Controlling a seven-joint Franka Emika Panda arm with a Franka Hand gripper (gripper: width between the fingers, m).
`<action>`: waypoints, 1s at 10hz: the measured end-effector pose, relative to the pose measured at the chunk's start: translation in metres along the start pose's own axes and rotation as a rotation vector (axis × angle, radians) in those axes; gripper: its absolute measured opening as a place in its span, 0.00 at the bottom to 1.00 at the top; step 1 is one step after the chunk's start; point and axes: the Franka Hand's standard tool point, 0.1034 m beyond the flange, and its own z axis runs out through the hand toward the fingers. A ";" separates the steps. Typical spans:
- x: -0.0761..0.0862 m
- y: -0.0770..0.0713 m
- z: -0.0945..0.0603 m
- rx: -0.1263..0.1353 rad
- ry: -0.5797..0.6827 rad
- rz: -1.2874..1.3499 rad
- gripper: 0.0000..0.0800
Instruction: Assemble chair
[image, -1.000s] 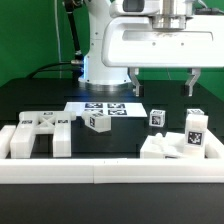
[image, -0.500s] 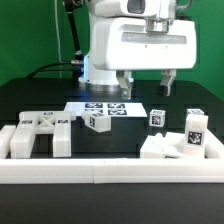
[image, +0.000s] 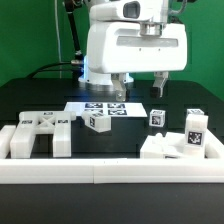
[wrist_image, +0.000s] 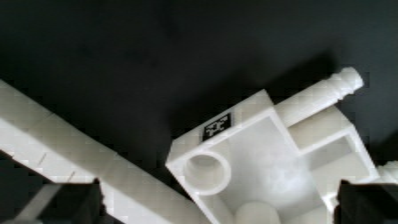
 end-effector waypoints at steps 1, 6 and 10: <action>-0.007 -0.004 0.002 0.003 -0.004 0.005 0.81; -0.074 -0.012 0.023 -0.020 -0.015 0.030 0.81; -0.073 -0.017 0.024 -0.002 -0.033 0.049 0.81</action>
Offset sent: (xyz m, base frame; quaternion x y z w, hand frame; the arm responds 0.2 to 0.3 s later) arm -0.0436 -0.0186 -0.0158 -0.0205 0.0228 -0.0168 0.9994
